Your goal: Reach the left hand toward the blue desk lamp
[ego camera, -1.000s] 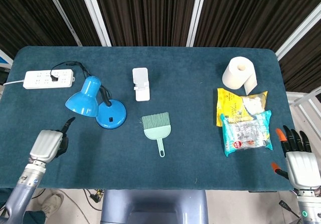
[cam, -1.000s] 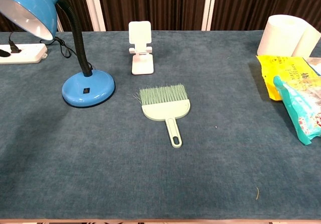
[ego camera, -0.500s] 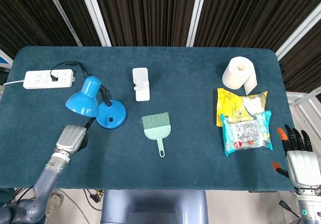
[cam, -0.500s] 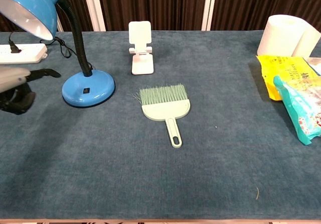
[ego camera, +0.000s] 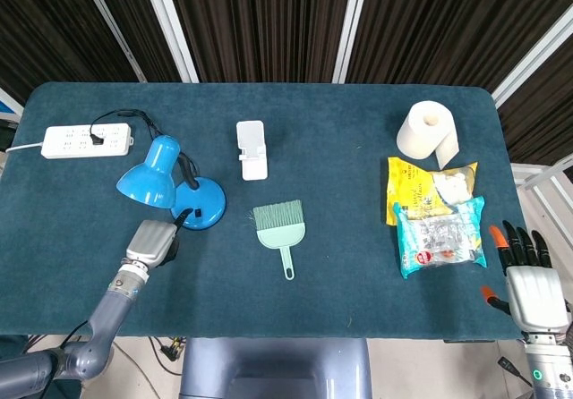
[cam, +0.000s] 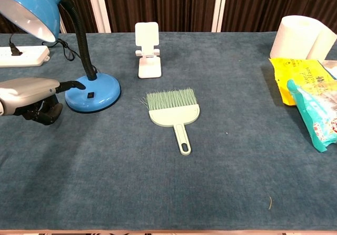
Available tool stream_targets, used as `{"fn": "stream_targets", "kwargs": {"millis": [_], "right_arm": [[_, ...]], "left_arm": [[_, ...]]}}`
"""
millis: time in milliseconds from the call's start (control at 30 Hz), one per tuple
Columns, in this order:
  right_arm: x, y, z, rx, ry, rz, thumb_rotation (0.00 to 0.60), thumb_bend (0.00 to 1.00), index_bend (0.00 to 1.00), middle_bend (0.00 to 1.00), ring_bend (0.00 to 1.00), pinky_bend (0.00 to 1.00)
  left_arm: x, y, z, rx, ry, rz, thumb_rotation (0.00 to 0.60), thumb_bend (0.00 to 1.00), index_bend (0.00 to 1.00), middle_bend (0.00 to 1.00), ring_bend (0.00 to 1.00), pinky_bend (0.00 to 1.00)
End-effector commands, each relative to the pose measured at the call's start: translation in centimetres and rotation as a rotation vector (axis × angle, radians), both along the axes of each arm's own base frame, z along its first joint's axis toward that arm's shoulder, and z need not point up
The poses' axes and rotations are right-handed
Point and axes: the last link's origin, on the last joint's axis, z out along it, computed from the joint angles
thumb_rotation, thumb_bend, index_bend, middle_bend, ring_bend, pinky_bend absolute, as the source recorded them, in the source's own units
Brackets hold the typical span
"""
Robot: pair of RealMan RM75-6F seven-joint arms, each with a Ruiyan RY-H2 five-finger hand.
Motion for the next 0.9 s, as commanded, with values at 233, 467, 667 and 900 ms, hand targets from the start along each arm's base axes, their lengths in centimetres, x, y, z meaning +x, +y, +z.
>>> {"fn": "stream_targets", "kwargs": {"millis": [233, 467, 667, 900], "right_arm": [[0.0, -0.1, 0.0, -0.002, 0.001, -0.003, 0.6, 0.25, 0.03, 0.01, 0.05, 0.0], [0.0, -0.1, 0.0, -0.003, 0.001, -0.006, 0.6, 0.25, 0.03, 0.01, 0.05, 0.0], [0.0, -0.1, 0.0, -0.002, 0.001, -0.01, 0.6, 0.25, 0.03, 0.01, 0.05, 0.0], [0.1, -0.1, 0.0, -0.002, -0.003, -0.007, 0.6, 0.25, 0.03, 0.01, 0.05, 0.0]], "left_arm": [[0.1, 0.0, -0.6, -0.012, 0.009, -0.002, 0.6, 0.73, 0.09, 0.82, 0.68, 0.69], [0.2, 0.2, -1.0, -0.017, 0.014, -0.001, 0.6, 0.73, 0.09, 0.82, 0.68, 0.69], [0.3, 0.1, -1.4, -0.031, 0.024, -0.002, 0.6, 0.73, 0.1, 0.82, 0.68, 0.69], [0.2, -0.1, -1.6, -0.045, 0.047, -0.005, 0.6, 0.73, 0.16, 0.82, 0.68, 0.69]]}}
